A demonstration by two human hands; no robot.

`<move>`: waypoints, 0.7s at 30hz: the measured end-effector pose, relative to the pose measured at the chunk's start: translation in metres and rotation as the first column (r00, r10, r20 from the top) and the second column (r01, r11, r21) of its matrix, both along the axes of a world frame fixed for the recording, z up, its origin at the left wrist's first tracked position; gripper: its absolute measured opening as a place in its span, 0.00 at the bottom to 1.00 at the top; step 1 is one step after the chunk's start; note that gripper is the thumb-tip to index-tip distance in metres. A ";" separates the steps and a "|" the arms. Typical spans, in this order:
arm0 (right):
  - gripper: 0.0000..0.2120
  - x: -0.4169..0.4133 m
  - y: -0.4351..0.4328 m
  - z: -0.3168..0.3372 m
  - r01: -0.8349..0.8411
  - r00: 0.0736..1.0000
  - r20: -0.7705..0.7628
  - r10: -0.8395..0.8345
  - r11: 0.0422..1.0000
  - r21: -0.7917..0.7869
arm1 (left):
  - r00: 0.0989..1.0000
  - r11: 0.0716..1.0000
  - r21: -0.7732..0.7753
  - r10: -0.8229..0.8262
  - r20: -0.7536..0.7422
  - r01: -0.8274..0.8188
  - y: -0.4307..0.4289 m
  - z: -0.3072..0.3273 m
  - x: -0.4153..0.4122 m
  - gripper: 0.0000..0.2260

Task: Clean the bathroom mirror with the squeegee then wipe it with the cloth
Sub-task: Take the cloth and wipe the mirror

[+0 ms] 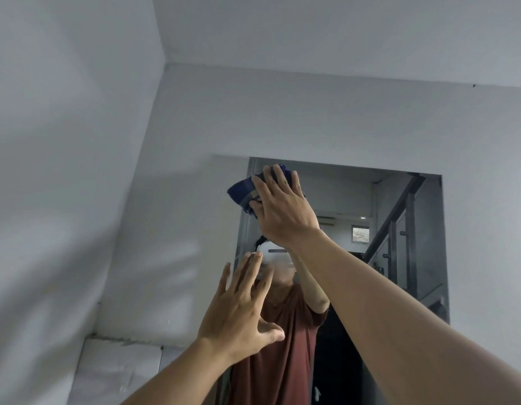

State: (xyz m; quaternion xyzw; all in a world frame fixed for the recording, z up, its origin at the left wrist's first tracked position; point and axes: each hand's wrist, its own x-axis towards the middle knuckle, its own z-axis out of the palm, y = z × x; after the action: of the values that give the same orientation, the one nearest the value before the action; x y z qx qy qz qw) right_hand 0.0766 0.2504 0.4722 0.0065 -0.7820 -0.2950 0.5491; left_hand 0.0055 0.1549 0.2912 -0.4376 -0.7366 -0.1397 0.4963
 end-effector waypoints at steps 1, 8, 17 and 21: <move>0.25 0.000 0.000 0.001 0.003 1.000 0.027 -0.004 1.000 0.031 | 1.000 1.000 0.000 -0.001 -0.003 0.001 0.000 -0.001 0.000 0.53; 0.24 0.007 0.010 0.018 0.045 0.972 0.201 -0.119 0.939 0.340 | 0.999 1.000 0.003 0.009 -0.032 -0.009 0.001 -0.002 -0.002 0.53; 0.25 0.009 0.018 0.033 0.048 0.980 0.178 -0.088 0.975 0.215 | 1.000 1.000 0.000 0.005 -0.006 -0.005 0.001 -0.004 -0.002 0.53; 0.25 0.012 0.021 0.034 0.055 0.994 0.087 -0.065 0.993 0.108 | 1.000 1.000 -0.006 -0.004 0.000 0.004 0.000 -0.004 -0.002 0.53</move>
State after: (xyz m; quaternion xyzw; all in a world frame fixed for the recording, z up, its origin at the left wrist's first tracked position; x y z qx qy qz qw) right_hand 0.0887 0.2718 0.5062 0.0251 -0.7894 -0.3515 0.5027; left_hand 0.0035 0.1550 0.2874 -0.4404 -0.7363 -0.1384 0.4947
